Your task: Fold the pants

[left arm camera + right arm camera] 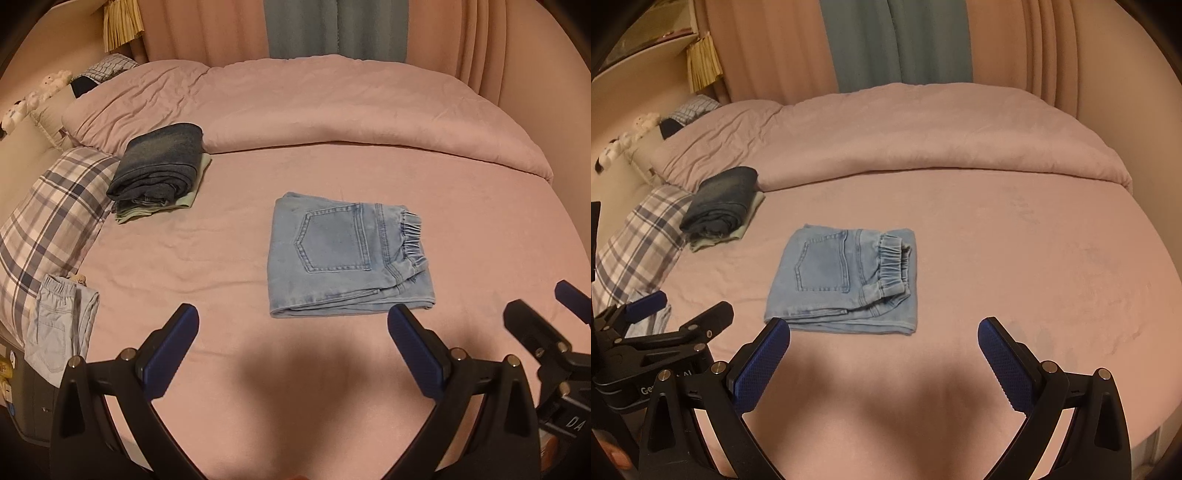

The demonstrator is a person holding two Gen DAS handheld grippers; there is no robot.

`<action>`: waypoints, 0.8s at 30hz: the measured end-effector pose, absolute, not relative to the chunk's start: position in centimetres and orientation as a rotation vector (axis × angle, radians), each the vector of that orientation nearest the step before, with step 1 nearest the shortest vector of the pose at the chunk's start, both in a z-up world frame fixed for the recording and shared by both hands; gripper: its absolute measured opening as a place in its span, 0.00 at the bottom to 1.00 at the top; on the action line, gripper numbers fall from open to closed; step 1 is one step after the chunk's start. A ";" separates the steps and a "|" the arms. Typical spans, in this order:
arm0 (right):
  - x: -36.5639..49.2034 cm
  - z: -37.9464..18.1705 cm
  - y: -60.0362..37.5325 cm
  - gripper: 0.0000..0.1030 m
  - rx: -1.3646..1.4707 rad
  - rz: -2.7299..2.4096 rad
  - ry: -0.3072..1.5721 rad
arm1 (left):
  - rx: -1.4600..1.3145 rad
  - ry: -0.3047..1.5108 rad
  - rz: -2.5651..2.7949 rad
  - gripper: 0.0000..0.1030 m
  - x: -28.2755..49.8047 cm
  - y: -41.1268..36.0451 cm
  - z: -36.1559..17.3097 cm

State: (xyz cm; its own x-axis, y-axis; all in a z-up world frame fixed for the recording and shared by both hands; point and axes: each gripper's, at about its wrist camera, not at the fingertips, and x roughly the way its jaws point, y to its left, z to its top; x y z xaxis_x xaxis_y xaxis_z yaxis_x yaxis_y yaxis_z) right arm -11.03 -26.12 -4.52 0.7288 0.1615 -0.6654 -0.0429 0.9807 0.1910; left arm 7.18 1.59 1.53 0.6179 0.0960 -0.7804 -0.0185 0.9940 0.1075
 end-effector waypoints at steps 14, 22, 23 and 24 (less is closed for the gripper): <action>-10.5 -3.8 -26.4 0.98 0.164 0.114 0.734 | 0.075 0.895 0.068 0.99 7.9 1.8 1.7; -10.5 -4.0 -26.6 0.98 0.176 0.116 0.736 | 0.079 0.890 0.065 0.99 7.8 1.7 1.7; -10.6 -4.0 -26.6 0.98 0.176 0.117 0.737 | 0.082 0.891 0.066 0.99 7.8 1.7 1.7; -10.6 -4.1 -26.6 0.98 0.177 0.114 0.736 | 0.084 0.892 0.067 0.99 7.8 1.7 1.7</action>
